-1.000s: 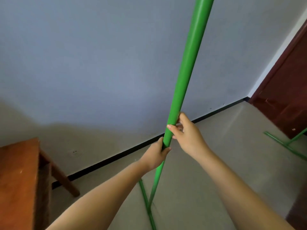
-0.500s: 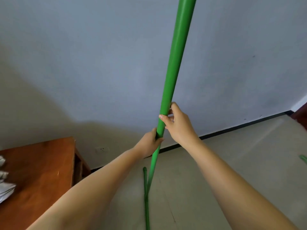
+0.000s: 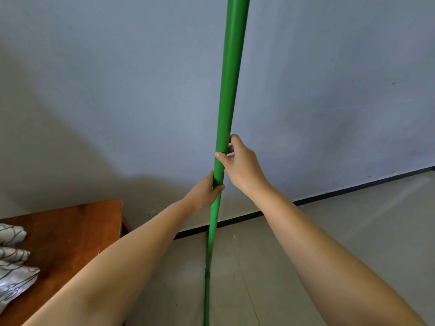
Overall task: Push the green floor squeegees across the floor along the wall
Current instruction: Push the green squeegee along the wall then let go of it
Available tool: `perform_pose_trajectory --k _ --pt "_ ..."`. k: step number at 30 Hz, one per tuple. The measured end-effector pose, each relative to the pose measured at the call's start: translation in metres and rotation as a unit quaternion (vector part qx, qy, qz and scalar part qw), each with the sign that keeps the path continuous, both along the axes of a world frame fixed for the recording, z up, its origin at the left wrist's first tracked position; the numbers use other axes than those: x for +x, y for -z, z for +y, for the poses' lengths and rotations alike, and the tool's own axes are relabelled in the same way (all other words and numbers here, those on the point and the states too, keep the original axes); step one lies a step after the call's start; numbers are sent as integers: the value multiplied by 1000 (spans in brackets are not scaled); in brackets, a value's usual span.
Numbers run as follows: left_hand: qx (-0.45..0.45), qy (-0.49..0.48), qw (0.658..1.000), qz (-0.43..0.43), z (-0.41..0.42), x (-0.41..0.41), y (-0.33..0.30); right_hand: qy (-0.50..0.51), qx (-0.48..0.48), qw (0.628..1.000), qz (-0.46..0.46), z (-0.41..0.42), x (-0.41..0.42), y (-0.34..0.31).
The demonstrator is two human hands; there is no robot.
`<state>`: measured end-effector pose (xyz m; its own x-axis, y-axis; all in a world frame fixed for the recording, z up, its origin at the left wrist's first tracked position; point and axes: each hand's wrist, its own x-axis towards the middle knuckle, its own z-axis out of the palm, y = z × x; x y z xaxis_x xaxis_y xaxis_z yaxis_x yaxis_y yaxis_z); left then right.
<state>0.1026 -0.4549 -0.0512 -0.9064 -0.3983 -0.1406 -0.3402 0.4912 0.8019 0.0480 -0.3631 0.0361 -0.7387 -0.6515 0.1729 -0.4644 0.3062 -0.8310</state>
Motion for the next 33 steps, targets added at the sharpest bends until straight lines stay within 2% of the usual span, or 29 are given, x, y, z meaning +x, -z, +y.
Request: perform_pose_trajectory --k 9,15,20,23,28,33 --pt "9 1 1000 -5 -7 -2 5 -8 3 1000 14 -6 -5 5" --pt "-20 -11 1000 -1 -2 9 -3 -43 45 998 -27 21 -8 10" --pt "-62 -64 991 104 11 42 -26 -22 56 998 -31 93 -3 20" --pt "-67 -52 984 156 31 70 -40 -6 44 998 -44 150 17 34" --pt "-27 54 985 160 82 113 -39 74 13 992 -104 248 72 65" --pt "48 82 989 109 140 139 -11 226 -35 960 -160 317 131 90"
